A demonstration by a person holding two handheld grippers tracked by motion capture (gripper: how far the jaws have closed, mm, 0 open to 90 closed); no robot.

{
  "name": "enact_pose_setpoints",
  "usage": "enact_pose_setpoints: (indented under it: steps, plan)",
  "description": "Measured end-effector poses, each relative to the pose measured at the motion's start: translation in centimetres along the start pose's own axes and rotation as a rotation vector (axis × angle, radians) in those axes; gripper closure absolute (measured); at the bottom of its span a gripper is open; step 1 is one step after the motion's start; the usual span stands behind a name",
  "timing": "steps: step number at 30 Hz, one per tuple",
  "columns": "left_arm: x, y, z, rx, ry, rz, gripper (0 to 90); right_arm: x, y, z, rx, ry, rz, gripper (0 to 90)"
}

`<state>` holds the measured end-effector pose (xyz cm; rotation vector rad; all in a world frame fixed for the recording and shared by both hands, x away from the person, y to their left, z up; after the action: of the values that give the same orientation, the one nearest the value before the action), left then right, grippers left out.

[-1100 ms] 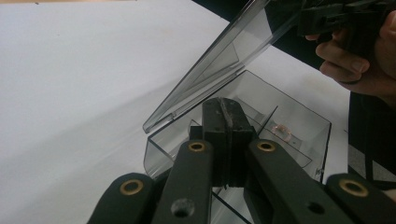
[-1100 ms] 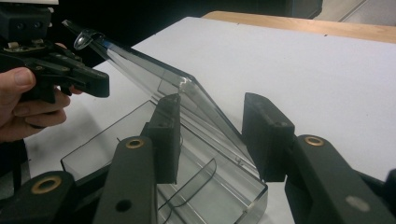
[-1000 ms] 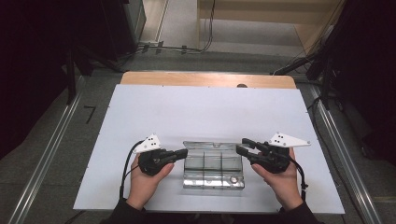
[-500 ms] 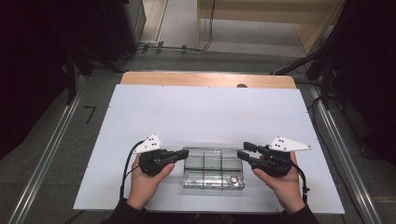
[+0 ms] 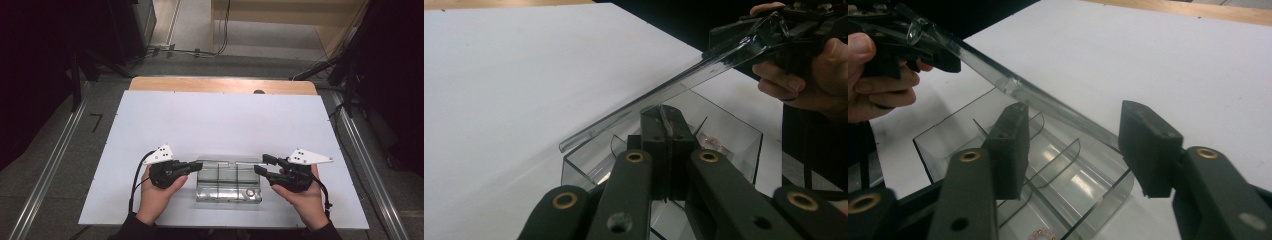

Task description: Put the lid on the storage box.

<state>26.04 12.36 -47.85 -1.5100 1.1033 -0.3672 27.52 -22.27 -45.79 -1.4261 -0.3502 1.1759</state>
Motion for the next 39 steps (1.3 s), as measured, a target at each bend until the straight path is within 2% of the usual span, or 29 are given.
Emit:
enact_pose_setpoints:
  steps: [4,8,16,19,21,25,29,34,39]
  plan:
    - [0.0,0.0,0.0,0.0,-0.001,-0.001,90.0,-0.4,0.4,-0.1,0.009,0.008,0.007,42.0]
    - [0.0,0.0,0.0,0.001,0.001,0.001,90.0,-0.9,1.1,-0.2,0.02,0.011,0.021,45.3]
    - [0.0,0.1,0.1,-0.005,0.014,-0.002,90.0,-1.3,2.3,-0.4,0.047,-0.002,0.056,74.9]
    - [0.0,0.2,0.1,-0.008,0.016,-0.001,90.0,-1.4,2.2,-0.5,0.068,-0.01,0.031,83.6]
    - [0.1,0.4,0.2,-0.017,0.013,0.002,90.0,-1.4,2.1,-0.5,0.071,-0.025,0.019,86.1]
    - [0.2,0.6,-0.2,-0.014,0.02,0.006,90.0,-1.2,2.2,-0.4,0.07,-0.045,0.023,87.7]
    - [-0.1,0.8,-0.7,0.003,0.033,0.003,90.0,-1.0,2.1,-0.1,0.06,-0.043,0.025,87.7]
    - [-0.4,1.2,-0.8,0.014,0.043,0.016,90.0,-0.9,2.2,0.5,0.014,-0.037,0.042,87.5]
    - [-0.6,1.6,-1.2,0.035,0.057,0.032,90.0,-0.9,2.9,0.6,0.013,-0.04,0.051,87.5]
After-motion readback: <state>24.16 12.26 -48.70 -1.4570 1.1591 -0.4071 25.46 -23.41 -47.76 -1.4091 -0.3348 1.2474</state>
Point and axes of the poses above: each handheld gripper's, and its own axes: x roughly forward along the jaws, y roughly out of its underside, z roughly to its left, the point moved 2 cm from there along x, roughly forward along the jaws, and after that the axes turned 3 degrees about -y, right-handed, at the moved point
